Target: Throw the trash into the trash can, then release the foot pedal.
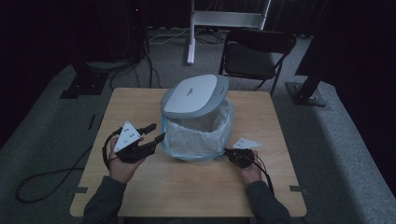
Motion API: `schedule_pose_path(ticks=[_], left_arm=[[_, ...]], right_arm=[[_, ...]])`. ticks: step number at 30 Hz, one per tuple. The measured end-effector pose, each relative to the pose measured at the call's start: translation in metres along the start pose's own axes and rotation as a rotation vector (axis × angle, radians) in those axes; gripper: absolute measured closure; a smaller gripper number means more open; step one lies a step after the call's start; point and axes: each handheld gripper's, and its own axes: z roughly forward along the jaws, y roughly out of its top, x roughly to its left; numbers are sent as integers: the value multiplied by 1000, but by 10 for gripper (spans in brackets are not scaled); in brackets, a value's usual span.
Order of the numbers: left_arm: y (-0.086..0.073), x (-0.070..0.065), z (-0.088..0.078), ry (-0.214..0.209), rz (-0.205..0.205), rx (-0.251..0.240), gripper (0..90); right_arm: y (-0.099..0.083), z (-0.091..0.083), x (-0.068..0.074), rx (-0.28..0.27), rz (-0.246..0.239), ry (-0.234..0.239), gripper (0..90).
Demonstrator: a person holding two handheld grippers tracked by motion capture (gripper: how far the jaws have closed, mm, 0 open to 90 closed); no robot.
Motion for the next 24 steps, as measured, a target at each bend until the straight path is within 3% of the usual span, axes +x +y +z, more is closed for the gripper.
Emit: schedule_pose_path(ticks=[13, 24], left_arm=[[-31, 15, -4, 23, -66, 52, 513], [-44, 16, 1, 20, -87, 78, 512]], right_arm=[[0, 0, 0, -2, -1, -1, 900], [0, -1, -1, -10, 5, 4, 900]])
